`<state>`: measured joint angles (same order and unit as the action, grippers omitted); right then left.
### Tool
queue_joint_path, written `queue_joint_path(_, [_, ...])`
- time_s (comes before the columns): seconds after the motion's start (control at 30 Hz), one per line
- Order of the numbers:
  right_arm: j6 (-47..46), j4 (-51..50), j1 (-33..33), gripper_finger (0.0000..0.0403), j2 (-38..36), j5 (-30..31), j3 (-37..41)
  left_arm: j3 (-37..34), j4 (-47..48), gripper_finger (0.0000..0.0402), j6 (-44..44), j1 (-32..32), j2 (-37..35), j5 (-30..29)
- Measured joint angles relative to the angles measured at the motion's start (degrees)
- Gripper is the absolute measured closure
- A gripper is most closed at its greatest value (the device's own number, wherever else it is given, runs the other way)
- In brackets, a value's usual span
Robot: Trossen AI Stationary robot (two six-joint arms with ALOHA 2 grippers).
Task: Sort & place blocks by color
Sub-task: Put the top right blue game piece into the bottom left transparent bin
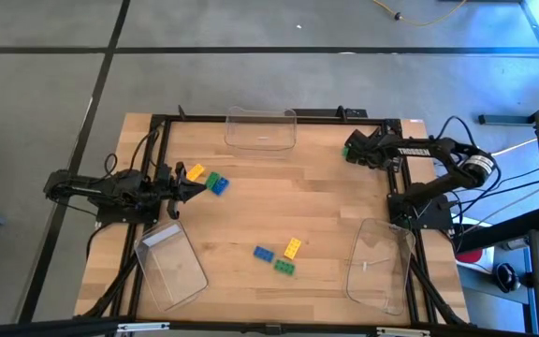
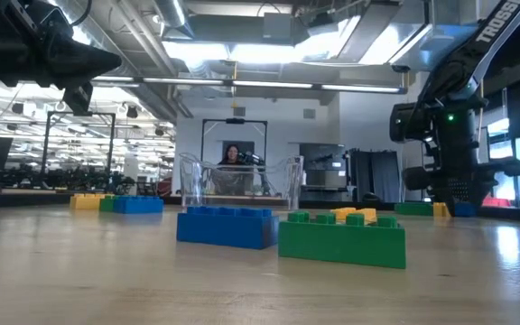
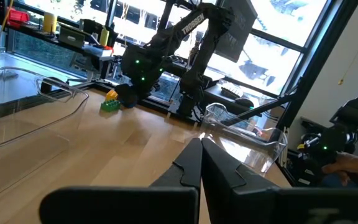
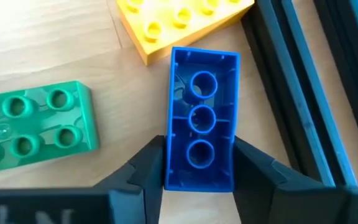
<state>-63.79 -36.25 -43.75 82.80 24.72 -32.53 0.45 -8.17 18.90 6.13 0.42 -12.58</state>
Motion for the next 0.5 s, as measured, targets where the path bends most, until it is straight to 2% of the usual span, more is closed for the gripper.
queue_joint_path(0.23, [3.0,-4.3,1.8,0.0262,-5.6,-2.2,0.4,0.0,0.0,0.0401,0.0,0.0,0.0,0.0])
queue_joint_path(0.5, [4.6,-7.5,8.5,0.0262,-20.9,-2.6,-0.4,0.0,0.0,0.0401,0.0,0.0,0.0,0.0])
